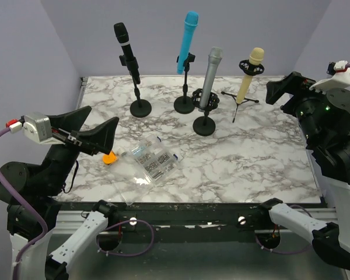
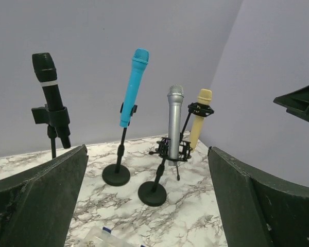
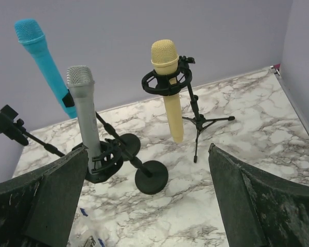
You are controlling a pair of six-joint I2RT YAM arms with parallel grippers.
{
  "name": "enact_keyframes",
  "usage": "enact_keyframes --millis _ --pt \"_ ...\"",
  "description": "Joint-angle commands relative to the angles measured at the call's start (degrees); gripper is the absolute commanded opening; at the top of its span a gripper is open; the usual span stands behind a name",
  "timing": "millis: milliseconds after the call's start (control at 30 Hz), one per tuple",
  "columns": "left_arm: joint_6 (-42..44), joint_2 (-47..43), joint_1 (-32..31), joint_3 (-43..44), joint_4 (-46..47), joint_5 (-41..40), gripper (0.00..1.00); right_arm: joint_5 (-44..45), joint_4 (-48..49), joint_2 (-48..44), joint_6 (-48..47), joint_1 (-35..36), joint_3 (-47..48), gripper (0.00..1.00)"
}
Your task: Remove the microphone from the stand
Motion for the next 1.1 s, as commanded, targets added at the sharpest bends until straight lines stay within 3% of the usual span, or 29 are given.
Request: enact_keyframes --millis 0,400,600,800,1000,1067 --pt "0.73 1.82 -0.24 0.13 -1.44 1.87 0.99 -1.20 -2.01 0.71 1.28 -0.27 -1.48 1.00" --pt "0.85 13.58 -0.27 -0.08 5.95 6.58 0.99 -7.60 -5.39 8.04 5.58 -0.22 -4.38 1.00" --pt "2.48 20.87 -0.27 0.42 9.70 9.26 0.99 -21.68 2.80 10.81 7.35 -0.23 -7.67 1.00" --pt "2.70 20.18 3.18 -5.89 13.46 16.05 0.99 -28.98 10.98 18.95 11.00 -0.29 -4.56 1.00" --pt "4.04 17.07 3.51 -12.07 17.28 16.95 0.99 -30.98 14.73 28.27 12.64 -0.24 1.71 1.00" --pt "4.23 17.10 3.54 -12.20 17.41 17.12 0.99 -29.77 15.72 30.49 12.87 -0.07 3.40 0.91"
